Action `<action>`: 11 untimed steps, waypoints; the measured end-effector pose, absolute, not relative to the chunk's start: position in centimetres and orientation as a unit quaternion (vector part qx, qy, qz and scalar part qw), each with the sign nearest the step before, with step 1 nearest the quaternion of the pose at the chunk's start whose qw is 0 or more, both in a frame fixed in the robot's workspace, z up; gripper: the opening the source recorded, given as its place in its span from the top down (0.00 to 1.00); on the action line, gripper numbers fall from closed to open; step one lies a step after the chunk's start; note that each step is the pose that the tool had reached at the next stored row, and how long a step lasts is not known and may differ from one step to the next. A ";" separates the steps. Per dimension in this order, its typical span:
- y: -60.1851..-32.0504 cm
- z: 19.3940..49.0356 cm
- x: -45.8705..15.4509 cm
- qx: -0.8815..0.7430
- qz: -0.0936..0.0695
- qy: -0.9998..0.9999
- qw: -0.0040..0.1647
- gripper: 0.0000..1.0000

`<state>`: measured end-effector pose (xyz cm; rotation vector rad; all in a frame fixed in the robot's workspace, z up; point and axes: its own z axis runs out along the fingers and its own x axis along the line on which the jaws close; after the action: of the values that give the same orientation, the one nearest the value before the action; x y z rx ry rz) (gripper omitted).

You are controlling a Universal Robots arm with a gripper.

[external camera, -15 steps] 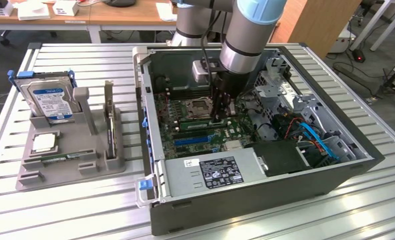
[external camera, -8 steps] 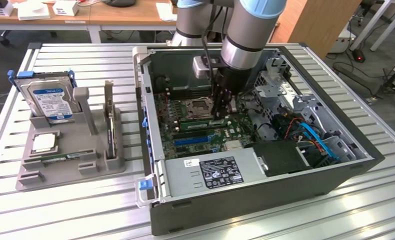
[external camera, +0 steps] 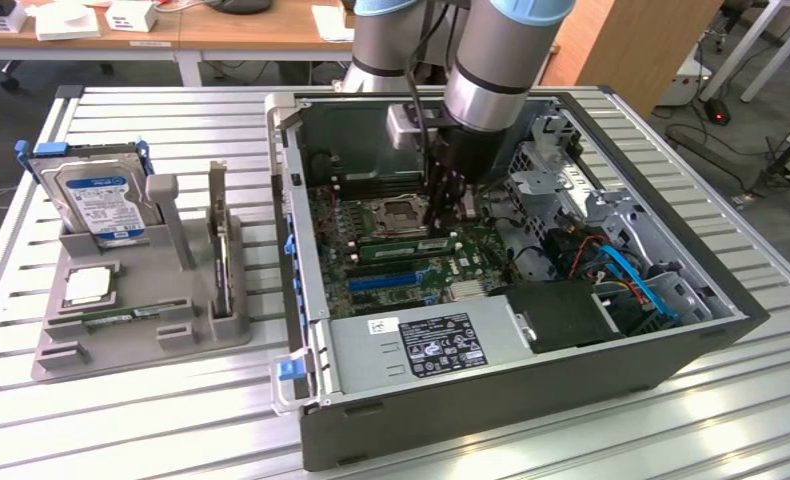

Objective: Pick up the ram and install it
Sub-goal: 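Insert the ram into the slot, then press down the ram until it locks into place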

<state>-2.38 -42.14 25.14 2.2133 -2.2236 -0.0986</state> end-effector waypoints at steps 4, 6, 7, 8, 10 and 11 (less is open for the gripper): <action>-42.1 25.2 -2.4 0.705 -0.031 -0.708 0.001 0.76; -42.1 25.2 -2.4 0.705 -0.031 -0.708 0.001 0.76; -42.1 25.2 -2.4 0.705 -0.031 -0.708 0.001 0.76; -42.1 25.2 -2.4 0.705 -0.031 -0.708 0.001 0.76; -42.1 25.2 -2.4 0.705 -0.031 -0.708 0.001 0.76; -42.1 25.2 -2.4 0.705 -0.031 -0.708 0.001 0.76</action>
<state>-2.38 -42.14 25.25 2.2132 -2.2237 -0.0987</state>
